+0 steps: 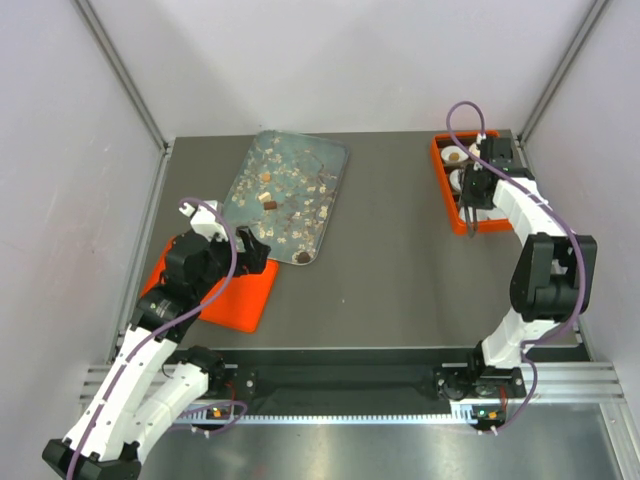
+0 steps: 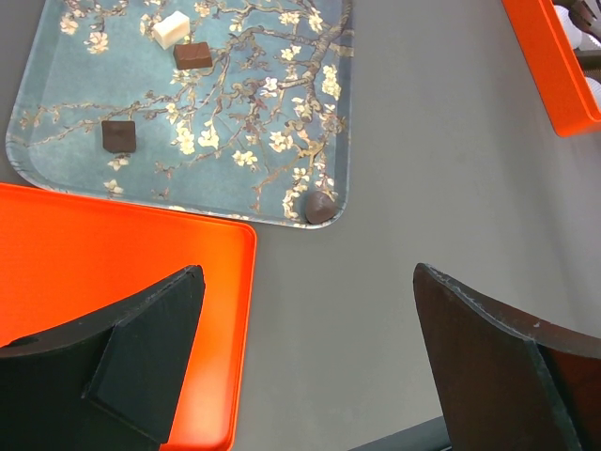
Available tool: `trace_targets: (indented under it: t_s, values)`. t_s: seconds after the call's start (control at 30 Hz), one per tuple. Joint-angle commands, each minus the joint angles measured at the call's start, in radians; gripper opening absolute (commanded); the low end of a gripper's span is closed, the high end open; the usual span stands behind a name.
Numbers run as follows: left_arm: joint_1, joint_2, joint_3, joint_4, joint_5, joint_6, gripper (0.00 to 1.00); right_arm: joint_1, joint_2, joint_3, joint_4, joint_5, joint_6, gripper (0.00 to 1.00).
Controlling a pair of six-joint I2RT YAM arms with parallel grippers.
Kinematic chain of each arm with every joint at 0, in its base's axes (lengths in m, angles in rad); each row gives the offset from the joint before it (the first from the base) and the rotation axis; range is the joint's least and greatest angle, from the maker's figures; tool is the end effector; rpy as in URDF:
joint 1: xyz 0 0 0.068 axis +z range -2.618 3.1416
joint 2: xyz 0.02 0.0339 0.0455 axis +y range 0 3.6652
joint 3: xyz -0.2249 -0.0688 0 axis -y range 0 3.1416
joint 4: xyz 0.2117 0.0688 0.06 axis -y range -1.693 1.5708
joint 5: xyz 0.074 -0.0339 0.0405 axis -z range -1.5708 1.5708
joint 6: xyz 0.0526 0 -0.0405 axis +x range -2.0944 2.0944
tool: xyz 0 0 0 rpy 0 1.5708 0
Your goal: Pack the chocolate
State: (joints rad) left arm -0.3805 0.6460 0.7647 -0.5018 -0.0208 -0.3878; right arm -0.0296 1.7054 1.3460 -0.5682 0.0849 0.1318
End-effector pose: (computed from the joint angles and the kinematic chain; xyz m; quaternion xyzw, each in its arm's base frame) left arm 0.1498 -0.0588 0.2862 -0.0088 0.8287 -0.2017 0.5220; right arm 0.3450 -0.0147 0.2169 0.0898 0.9437 -0.0241 0.3174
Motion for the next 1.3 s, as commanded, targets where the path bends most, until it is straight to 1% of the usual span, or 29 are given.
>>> trace_targets:
  t_s: [0.0, 0.6, 0.83, 1.0, 1.1, 1.27]
  values:
    - [-0.003, -0.002, 0.007, 0.014, -0.015, 0.007, 0.98, -0.01, 0.005, 0.001, 0.034, 0.004, 0.003, 0.34]
    - [-0.003, 0.0, 0.008, 0.014, -0.021, 0.012, 0.98, -0.009, 0.02, 0.028, 0.05, 0.015, -0.014, 0.42]
    - [-0.003, -0.002, 0.01, 0.017, -0.019, 0.015, 0.98, -0.007, -0.003, 0.071, 0.025, 0.035, -0.021, 0.44]
    - [-0.005, -0.005, 0.01, 0.016, -0.019, 0.015, 0.98, 0.007, -0.067, 0.097, -0.025, 0.032, -0.023, 0.44]
    - [-0.005, -0.005, 0.012, 0.017, -0.016, 0.015, 0.98, 0.022, -0.121, 0.096, -0.041, 0.007, -0.014, 0.43]
    - [-0.005, -0.003, 0.01, 0.016, -0.011, 0.015, 0.98, 0.149, -0.205, 0.059, -0.038, 0.015, -0.029, 0.42]
